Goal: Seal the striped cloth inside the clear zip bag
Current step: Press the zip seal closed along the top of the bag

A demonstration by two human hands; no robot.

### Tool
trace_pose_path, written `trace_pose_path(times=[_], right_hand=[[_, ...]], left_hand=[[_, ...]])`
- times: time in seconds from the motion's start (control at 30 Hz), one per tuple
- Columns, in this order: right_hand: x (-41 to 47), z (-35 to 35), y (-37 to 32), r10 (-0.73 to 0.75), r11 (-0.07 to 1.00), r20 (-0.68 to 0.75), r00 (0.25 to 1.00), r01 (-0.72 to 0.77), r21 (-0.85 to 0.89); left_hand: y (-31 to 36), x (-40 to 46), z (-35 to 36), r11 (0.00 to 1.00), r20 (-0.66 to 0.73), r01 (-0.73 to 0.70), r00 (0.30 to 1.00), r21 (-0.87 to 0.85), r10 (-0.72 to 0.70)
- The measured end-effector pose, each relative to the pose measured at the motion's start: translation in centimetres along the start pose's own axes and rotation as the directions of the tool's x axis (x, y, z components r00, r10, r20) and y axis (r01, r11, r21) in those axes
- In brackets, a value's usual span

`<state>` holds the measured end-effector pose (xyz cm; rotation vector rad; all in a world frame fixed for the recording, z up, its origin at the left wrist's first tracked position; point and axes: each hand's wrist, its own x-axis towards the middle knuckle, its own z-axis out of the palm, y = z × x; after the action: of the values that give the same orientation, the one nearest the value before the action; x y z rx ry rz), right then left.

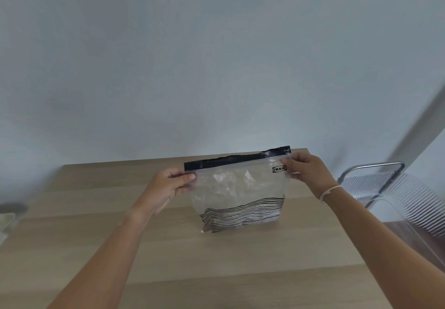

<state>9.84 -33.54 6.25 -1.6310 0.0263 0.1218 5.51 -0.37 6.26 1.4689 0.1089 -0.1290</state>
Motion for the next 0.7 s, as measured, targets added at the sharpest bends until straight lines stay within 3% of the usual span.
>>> trace_pose_path(times=[0.3, 0.7], right_hand=[[0.2, -0.3, -0.5, -0.004, 1.000, 0.034, 0.999, 0.004, 0.010], [-0.3, 0.3, -1.2, -0.055, 0.998, -0.062, 0.997, 0.056, 0.010]], left_hand=[[-0.3, 0.9, -1.0, 0.982, -0.115, -0.043, 0.991, 0.183, 0.065], [1.0, 0.9, -1.0, 0.932, -0.038, -0.156, 0.983, 0.327, 0.178]])
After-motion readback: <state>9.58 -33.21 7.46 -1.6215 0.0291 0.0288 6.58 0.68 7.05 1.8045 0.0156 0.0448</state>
